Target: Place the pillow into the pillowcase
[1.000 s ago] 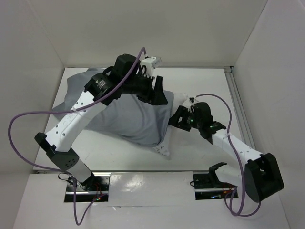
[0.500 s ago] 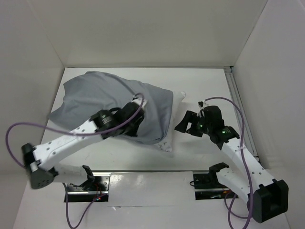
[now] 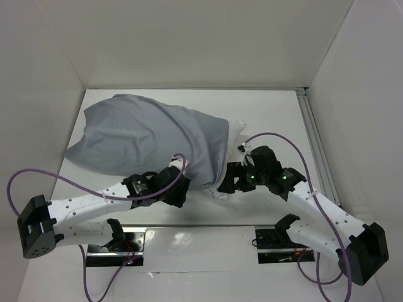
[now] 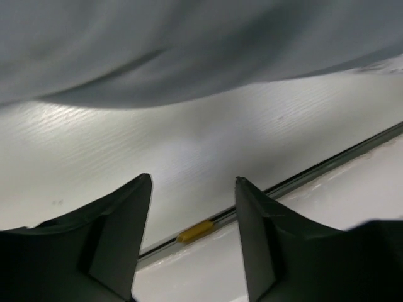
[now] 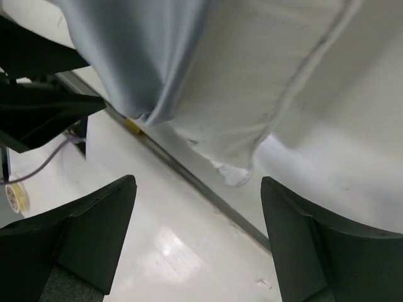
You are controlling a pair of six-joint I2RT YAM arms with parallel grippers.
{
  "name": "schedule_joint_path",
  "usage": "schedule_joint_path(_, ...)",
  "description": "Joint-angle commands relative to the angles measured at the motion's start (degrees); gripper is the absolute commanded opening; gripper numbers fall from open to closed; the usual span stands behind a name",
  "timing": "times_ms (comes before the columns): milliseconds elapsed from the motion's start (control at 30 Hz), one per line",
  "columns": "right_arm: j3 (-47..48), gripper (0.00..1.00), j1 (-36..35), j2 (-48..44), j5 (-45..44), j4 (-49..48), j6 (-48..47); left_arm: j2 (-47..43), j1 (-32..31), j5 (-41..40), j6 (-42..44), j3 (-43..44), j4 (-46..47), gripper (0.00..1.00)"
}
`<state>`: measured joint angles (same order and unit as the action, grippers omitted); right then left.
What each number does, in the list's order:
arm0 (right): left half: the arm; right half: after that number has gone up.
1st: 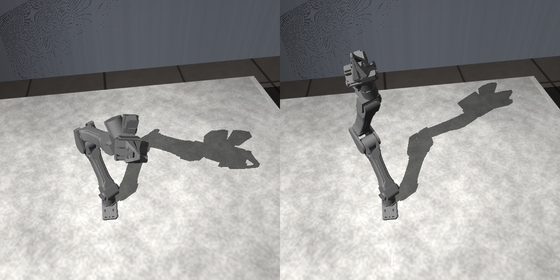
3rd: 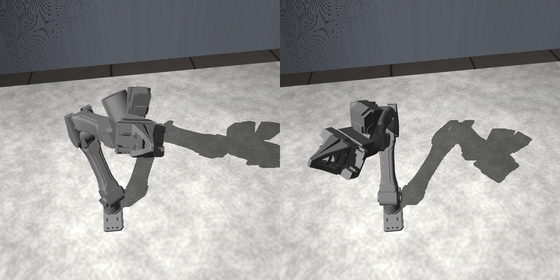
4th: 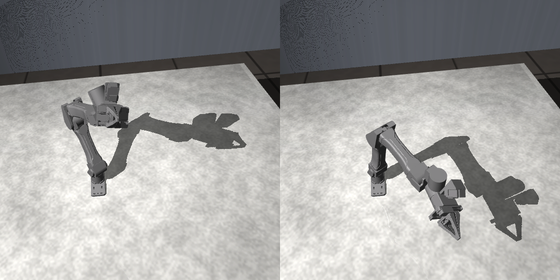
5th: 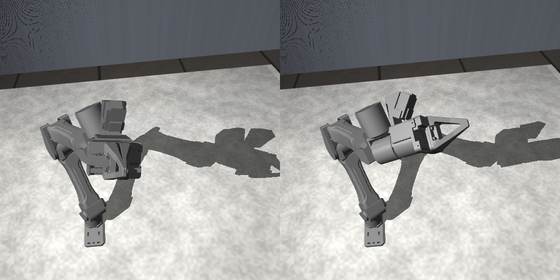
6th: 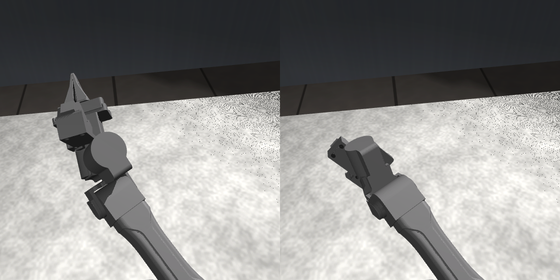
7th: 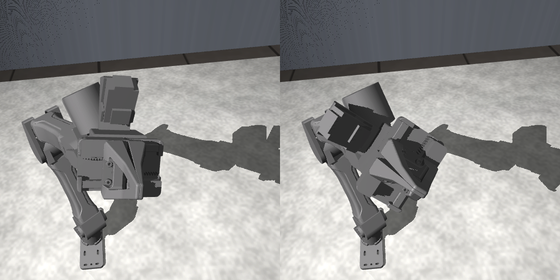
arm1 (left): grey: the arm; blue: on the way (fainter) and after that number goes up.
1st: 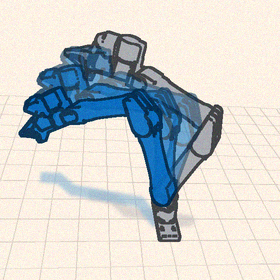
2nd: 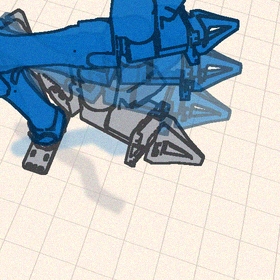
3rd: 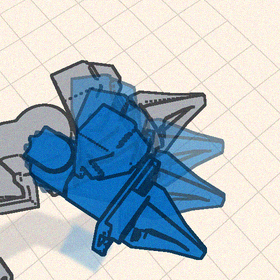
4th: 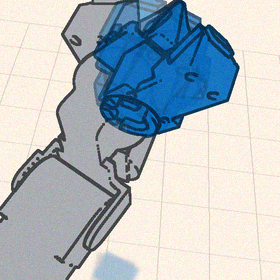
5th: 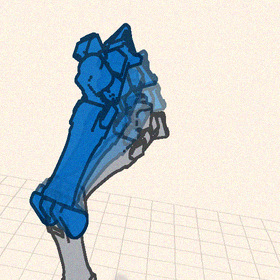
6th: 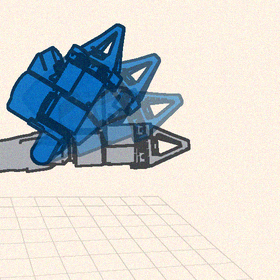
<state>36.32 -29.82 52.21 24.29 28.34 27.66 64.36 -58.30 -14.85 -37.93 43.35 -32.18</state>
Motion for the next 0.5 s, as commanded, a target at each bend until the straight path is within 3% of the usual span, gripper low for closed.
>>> schedule_joint_path(0,0.34,0.85,-6.45,1.49,-5.12,-2.84,2.3,-1.34,-0.67,4.2,1.44,-0.55,9.49,0.65)
schedule_joint_path(67,0.34,0.81,-8.14,4.21,-7.85,-4.43,2.84,1.64,-0.67,6.23,2.33,-1.34,13.71,0.67)
schedule_joint_path(167,1.73,0.81,-8.67,7.38,-8.39,-6.8,2.84,7.77,-1.9,2.83,3.74,-0.38,16.27,0.91)
schedule_joint_path(200,2.26,0.81,-8.67,8.6,-8.91,-6.8,2.84,9.54,-1.9,1.77,4.35,-0.37,17.41,0.93)
schedule_joint_path(333,3.67,0.81,-8.67,10.98,-9.44,-7.41,1.43,16.58,-1.9,-5.17,4.36,1.65,18.82,0.9)
schedule_joint_path(467,3.67,0.81,-8.67,11.6,-9.44,-7.94,1.43,20.45,-1.9,-12.47,3.83,3.4,20.23,0.77)
